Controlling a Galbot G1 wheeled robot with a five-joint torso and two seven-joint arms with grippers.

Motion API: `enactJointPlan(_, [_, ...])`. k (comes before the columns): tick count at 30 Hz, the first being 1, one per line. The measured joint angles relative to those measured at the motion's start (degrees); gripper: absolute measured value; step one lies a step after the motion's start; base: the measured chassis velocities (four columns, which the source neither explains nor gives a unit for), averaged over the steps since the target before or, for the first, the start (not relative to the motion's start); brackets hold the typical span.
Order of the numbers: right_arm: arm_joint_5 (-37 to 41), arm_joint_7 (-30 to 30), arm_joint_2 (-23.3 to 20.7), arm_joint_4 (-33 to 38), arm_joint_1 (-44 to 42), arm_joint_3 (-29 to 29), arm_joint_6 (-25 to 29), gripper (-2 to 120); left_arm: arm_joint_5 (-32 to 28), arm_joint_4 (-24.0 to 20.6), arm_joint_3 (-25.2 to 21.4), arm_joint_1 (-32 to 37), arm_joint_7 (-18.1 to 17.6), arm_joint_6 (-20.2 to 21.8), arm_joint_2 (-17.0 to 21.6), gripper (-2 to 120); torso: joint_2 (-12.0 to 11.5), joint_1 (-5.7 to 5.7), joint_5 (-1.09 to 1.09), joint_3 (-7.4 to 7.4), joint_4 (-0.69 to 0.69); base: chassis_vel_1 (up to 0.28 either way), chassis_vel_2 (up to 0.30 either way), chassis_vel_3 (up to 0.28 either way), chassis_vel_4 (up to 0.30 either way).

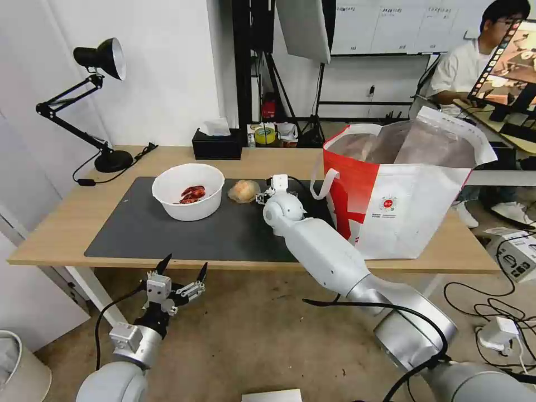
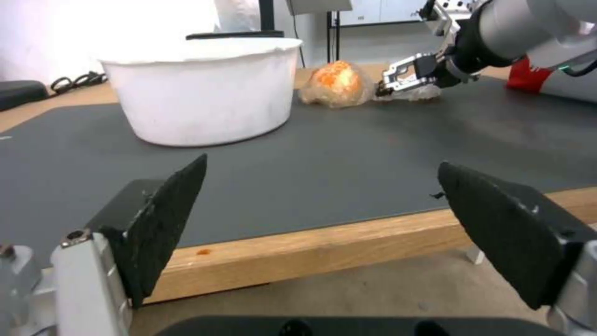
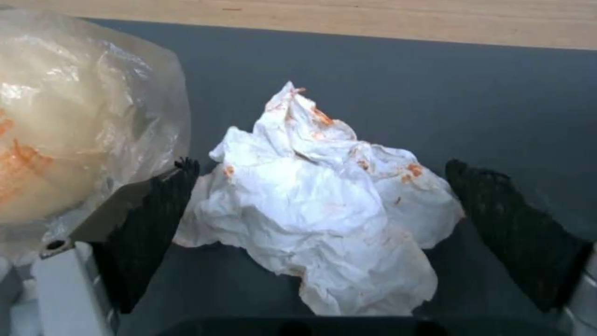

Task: Pick up the trash from the table and place it into the takeout bag.

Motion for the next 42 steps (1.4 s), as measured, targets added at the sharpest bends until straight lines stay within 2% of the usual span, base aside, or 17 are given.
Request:
enactJointPlan(11, [0.1,0.0,-0.1,0.1,-0.1,-0.1,-0.3,99,0.0,-0.1,0.0,0.1,0.0,0.0,-0.2,100,0.0,0.0,0.0,0.0,0.0,0.0,0.0,0.0,0.0])
enactJointPlan(14, [0.2,-0.1,-0.1,0.3,-0.1,-0.1,-0.4,87,0.1,-0.3,0.1,0.2,-0.1,0.0,-0.2,100,0.0,0.0,0.0,0.0,0.0,0.0,0.0,0.0,0.0])
enactJointPlan(15, [0.2,-0.1,-0.1,0.3,-0.1,-0.1,-0.4,87,0.1,-0.3,0.1,0.2,-0.1,0.0,-0.2,100,0.0,0.0,0.0,0.0,0.0,0.0,0.0,0.0,0.0])
enactJointPlan(17, [0.3,-0.1,-0.1,0.5,-0.2,-0.1,-0.5,75,0.1,-0.3,0.1,0.2,-0.1,0.0,-0.2,100,0.0,0.0,0.0,0.0,0.01,0.0,0.0,0.0,0.0])
enactJointPlan(18, [0.3,-0.1,-0.1,0.5,-0.2,-0.1,-0.5,75,0.1,-0.3,0.1,0.2,-0.1,0.0,-0.2,100,0.0,0.0,0.0,0.0,0.01,0.0,0.0,0.0,0.0])
enactJointPlan(21, [0.7,0.0,-0.2,0.8,-0.3,-0.1,-0.5,60,0.1,-0.5,0.1,0.2,-0.1,0.0,-0.2,100,0.0,0.0,0.0,0.0,0.01,0.0,0.0,0.0,0.0])
enactJointPlan(25, [1.1,0.1,-0.2,0.9,-0.4,-0.1,-0.6,54,0.1,-0.5,0.1,0.2,-0.1,0.0,-0.2,100,0.0,0.0,0.01,0.0,0.01,0.0,0.0,0.0,0.0])
enactJointPlan(27, [1.5,0.3,-0.4,1.1,-0.4,-0.2,-0.7,39,0.1,-0.5,0.3,0.2,-0.1,0.0,-0.2,100,0.0,0.0,0.01,0.0,0.01,0.0,0.0,0.0,0.0])
enactJointPlan(29, [1.5,0.3,-0.4,1.1,-0.4,-0.2,-0.7,37,0.1,-0.5,0.3,0.2,-0.1,0.0,-0.2,100,0.0,0.0,0.0,0.0,0.01,0.0,0.0,0.0,0.0])
enactJointPlan(30, [1.5,0.4,-0.5,1.2,-0.4,-0.2,-0.7,29,0.1,-0.5,0.3,0.2,-0.2,0.0,-0.2,100,0.0,0.0,0.01,-0.01,0.02,0.0,0.0,0.0,0.0])
enactJointPlan(33, [1.6,0.4,-0.9,1.4,-0.4,-0.2,-0.7,16,0.1,-0.5,0.5,0.0,-0.2,0.0,-0.2,100,0.0,0.0,0.0,0.0,0.0,0.0,0.0,0.0,0.0])
enactJointPlan(34, [1.6,0.4,-0.9,1.4,-0.4,-0.2,-0.7,16,0.1,-0.5,0.5,0.0,-0.2,0.0,-0.2,100,0.0,0.0,0.0,0.0,0.0,0.0,0.0,0.0,0.0])
enactJointPlan(37, [1.5,0.5,-1.6,1.9,-0.6,-0.2,-0.7,1,0.2,-0.4,0.7,0.0,-0.2,0.0,-0.3,100,0.0,0.0,0.0,0.0,-0.02,0.0,0.0,0.0,0.0])
enactJointPlan(42, [1.3,1.0,-2.5,3.1,-0.9,-0.3,-0.5,0,0.3,-0.4,0.9,-0.1,-0.2,0.1,-0.4,100,0.0,0.0,0.0,0.01,-0.02,0.0,0.0,0.0,0.0])
